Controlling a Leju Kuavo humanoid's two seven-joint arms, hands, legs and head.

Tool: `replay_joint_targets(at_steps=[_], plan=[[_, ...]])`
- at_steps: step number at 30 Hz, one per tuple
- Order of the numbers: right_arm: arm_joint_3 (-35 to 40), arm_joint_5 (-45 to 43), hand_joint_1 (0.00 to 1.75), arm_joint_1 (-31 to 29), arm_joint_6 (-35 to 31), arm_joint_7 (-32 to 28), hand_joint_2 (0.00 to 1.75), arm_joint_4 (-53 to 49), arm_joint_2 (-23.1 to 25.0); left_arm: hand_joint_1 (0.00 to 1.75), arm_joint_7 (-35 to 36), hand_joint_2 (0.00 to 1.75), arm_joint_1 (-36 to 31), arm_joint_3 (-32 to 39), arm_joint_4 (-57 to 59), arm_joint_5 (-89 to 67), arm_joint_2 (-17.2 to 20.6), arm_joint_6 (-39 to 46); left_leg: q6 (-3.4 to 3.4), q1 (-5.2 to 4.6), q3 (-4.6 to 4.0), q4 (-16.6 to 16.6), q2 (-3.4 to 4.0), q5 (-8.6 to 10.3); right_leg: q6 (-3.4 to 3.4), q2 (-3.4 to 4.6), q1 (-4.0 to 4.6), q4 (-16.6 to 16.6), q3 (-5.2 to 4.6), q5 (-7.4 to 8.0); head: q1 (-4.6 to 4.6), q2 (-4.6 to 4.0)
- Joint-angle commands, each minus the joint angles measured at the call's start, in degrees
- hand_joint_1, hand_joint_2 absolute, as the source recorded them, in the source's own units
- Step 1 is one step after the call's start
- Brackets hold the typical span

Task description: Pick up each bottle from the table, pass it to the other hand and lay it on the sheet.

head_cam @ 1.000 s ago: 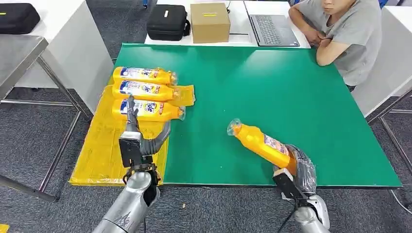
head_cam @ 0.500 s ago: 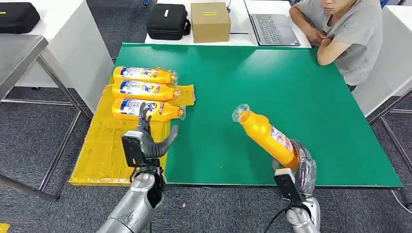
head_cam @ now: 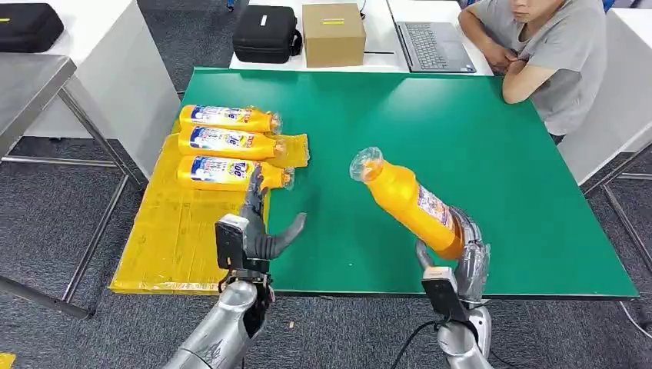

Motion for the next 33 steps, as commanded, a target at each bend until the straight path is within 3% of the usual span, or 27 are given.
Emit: replay_joint_targets(at_steps=[1, 5, 6, 7, 17, 33], plan=[[0.45, 2.51, 1.75, -1.23, -0.48, -0.05, 1.75, 1.85, 4.53, 0.0, 0.19, 1.75, -0.84, -7.72, 6.39, 0.31, -0.33, -3.51, -0.18, 0.04, 0.43, -0.05, 0.11, -0.19, -0.15, 0.05, 0.05, 0.01, 0.37, -0.19, -0.02, 0.0], [-1.31, 4.29, 1.75, -0.04, -0.48, -0.05, 1.75, 0.83, 5.27, 0.0, 0.19, 1.75, -0.89, -8.4, 7.37, 2.55, -1.42, -5.38, -0.1, 0.04, 0.2, -0.04, -0.03, -0.08, -0.08, -0.08, 0.06, -0.03, 0.2, -0.11, -0.02, 0.0], [-1.89, 4.37, 1.75, 0.14, -0.48, -0.05, 1.75, 0.69, 5.45, 0.0, 0.19, 0.0, -1.03, -8.91, 8.0, 3.76, -1.57, -7.45, -0.13, 0.04, 0.29, -0.03, -0.01, -0.14, -0.11, -0.09, 0.06, -0.01, 0.27, -0.16, -0.02, 0.0], [-2.68, 4.68, 1.75, 0.32, -0.48, -0.05, 1.75, 0.45, 5.58, 0.0, 0.91, 1.75, -1.09, -9.56, 8.19, 5.25, -1.57, -9.65, -0.08, 0.01, 0.16, -0.04, 0.01, -0.07, -0.07, -0.05, 0.02, -0.02, 0.15, -0.09, -0.02, 0.0], [-4.27, 4.44, 1.75, 1.19, -0.48, -0.05, 1.75, -0.5, 7.21, 0.0, 2.56, 1.75, 0.85, -14.8, 4.46, 6.54, -0.28, -16.85, -0.14, 0.03, 0.28, -0.04, 0.05, -0.16, -0.12, -0.01, 0.04, -0.01, 0.26, -0.16, -0.02, 0.0], [-4.08, 3.5, 1.75, 0.61, -0.48, -0.05, 1.75, 1.62, 7.71, 0.0, 3.6, 1.75, -0.69, -15.39, 6.12, 7.83, -0.77, -16.95, -0.1, 0.02, 0.2, -0.07, 0.04, -0.1, -0.09, -0.01, 0.03, -0.05, 0.19, -0.1, -0.02, 0.0]])
